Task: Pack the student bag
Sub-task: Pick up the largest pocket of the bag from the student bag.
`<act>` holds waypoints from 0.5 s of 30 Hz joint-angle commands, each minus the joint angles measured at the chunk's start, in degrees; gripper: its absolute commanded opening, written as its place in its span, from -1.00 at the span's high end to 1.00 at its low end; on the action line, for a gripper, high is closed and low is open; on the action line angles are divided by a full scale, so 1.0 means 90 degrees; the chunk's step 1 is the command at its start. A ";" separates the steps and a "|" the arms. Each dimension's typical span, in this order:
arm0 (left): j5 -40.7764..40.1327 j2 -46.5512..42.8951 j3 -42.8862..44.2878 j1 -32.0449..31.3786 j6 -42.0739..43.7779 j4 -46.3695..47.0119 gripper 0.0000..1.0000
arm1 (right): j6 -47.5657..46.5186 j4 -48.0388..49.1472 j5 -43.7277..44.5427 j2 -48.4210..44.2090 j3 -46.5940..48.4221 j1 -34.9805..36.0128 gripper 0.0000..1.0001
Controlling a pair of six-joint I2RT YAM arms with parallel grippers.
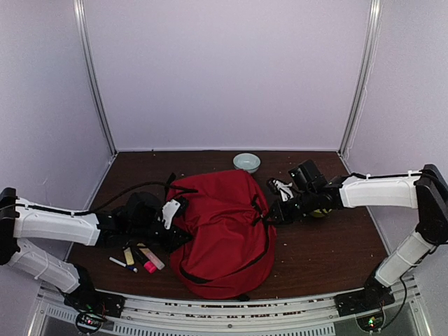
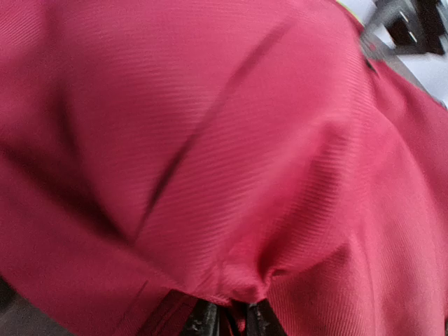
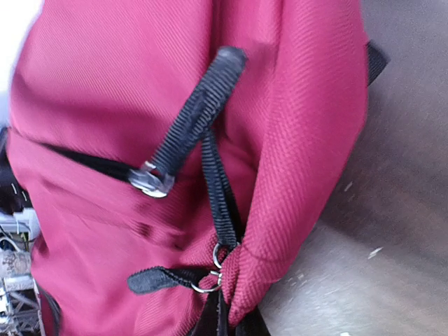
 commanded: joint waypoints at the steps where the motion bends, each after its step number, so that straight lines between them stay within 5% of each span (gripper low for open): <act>1: 0.0721 0.0381 0.0563 -0.0674 0.0510 0.1013 0.68 | -0.0645 -0.0395 0.0453 -0.0455 0.0825 -0.0212 1.00; 11: 0.1307 0.1275 0.1890 -0.1913 0.1817 0.1246 0.83 | -0.2518 -0.1790 0.0953 -0.0921 0.3166 -0.0230 1.00; 15: 0.1026 0.1245 0.2251 -0.2229 0.2302 0.0988 0.47 | -0.3137 -0.1607 0.0493 -0.1208 0.3491 -0.0230 1.00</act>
